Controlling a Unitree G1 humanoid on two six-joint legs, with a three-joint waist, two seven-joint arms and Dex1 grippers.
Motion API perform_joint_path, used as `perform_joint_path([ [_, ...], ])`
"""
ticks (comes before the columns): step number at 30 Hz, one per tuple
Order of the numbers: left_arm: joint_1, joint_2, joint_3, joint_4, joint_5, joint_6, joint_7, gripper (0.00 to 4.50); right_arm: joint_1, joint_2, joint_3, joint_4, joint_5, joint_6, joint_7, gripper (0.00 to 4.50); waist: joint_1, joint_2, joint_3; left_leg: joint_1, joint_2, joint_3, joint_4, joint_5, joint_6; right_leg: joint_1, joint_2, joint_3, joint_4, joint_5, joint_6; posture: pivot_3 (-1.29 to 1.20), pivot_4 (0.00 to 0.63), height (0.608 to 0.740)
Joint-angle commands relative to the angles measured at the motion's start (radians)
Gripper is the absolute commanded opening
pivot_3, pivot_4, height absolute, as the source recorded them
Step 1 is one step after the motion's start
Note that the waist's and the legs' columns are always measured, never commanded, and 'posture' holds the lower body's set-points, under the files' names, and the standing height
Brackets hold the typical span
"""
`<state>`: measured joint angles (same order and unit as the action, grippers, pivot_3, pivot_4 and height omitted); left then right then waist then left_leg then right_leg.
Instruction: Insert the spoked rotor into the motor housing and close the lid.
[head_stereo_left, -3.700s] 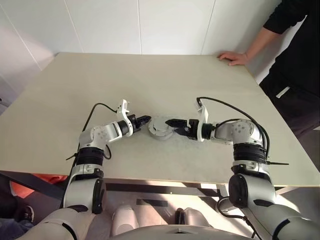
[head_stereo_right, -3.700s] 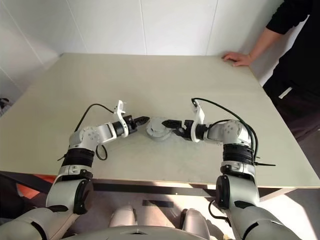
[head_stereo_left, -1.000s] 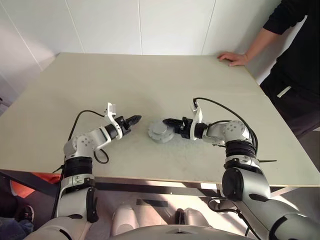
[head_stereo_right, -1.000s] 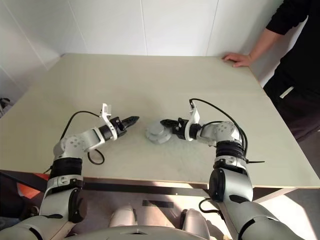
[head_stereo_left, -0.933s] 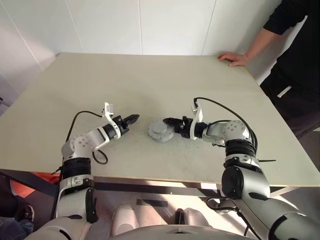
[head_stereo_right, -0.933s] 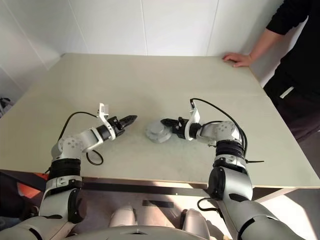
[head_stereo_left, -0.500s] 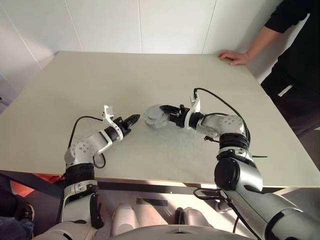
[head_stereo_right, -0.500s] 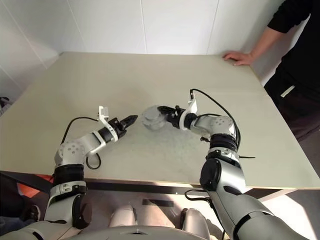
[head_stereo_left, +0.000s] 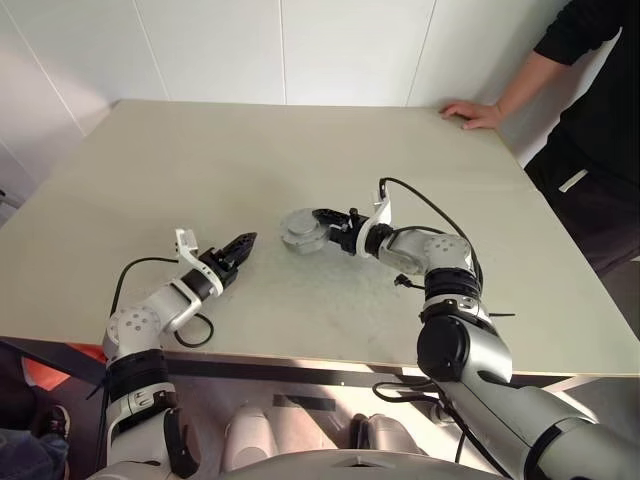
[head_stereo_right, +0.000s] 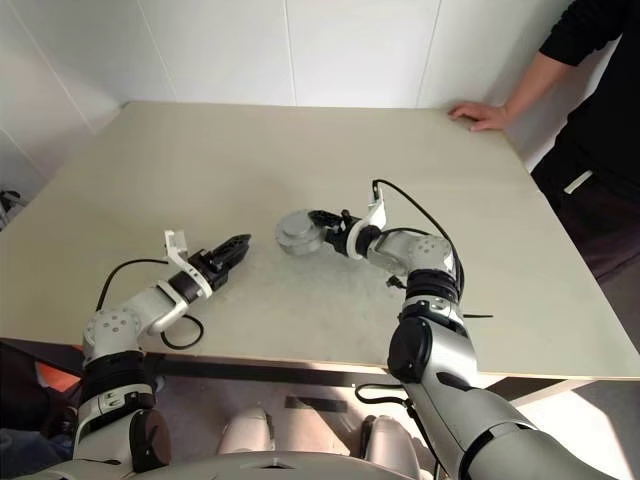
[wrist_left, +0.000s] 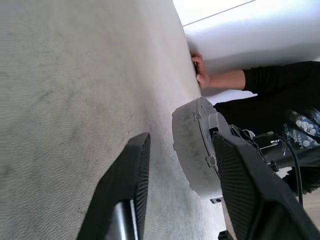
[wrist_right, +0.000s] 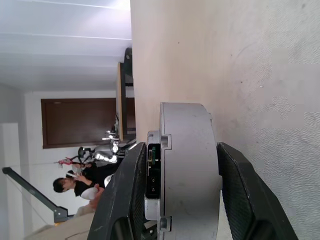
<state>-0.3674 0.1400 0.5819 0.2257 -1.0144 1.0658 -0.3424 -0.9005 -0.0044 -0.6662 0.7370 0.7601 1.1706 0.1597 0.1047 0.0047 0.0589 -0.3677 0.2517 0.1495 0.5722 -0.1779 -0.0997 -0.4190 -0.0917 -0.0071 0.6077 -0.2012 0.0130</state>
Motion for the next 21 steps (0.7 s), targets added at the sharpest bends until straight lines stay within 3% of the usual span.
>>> perform_joint_path([
  [1, -0.023, -0.014, 0.032, -0.01, -0.093, 0.026, 0.028, 3.7, -0.065, -0.002, -0.021, -0.021, 0.074, 0.009, 0.011, 2.06, -0.001, 0.0, 0.0, 0.0, 0.0, 0.0, 0.0, 0.0, 0.0, 0.0, 0.0, 0.0, 0.0, 0.0, 0.0, 0.0, 0.0, 0.74],
  [2, -0.027, -0.019, 0.041, -0.003, -0.129, 0.045, 0.036, 4.0, -0.067, -0.001, -0.019, -0.023, 0.077, 0.012, 0.009, 2.06, -0.001, 0.0, 0.0, 0.0, 0.0, 0.0, 0.0, 0.0, 0.0, 0.0, 0.0, 0.0, 0.0, 0.0, 0.0, 0.0, 0.0, 0.74],
  [12, -0.063, -0.058, 0.069, 0.047, -0.312, 0.08, 0.115, 4.0, -0.06, 0.019, -0.005, -0.078, 0.117, 0.076, -0.001, 2.06, 0.001, 0.0, 0.0, 0.0, 0.001, 0.0, 0.001, 0.0, 0.0, 0.0, 0.001, 0.0, 0.001, 0.0, 0.001, 0.0, 0.0, 0.74],
  [21, -0.101, -0.069, 0.017, 0.092, -0.332, 0.077, 0.116, 4.0, -0.07, 0.044, -0.007, -0.146, 0.179, 0.131, -0.026, 2.06, 0.002, 0.0, 0.0, 0.0, 0.001, 0.0, 0.003, 0.0, 0.0, 0.0, 0.001, 0.0, 0.002, 0.002, 0.004, 0.0, 0.0, 0.74],
])
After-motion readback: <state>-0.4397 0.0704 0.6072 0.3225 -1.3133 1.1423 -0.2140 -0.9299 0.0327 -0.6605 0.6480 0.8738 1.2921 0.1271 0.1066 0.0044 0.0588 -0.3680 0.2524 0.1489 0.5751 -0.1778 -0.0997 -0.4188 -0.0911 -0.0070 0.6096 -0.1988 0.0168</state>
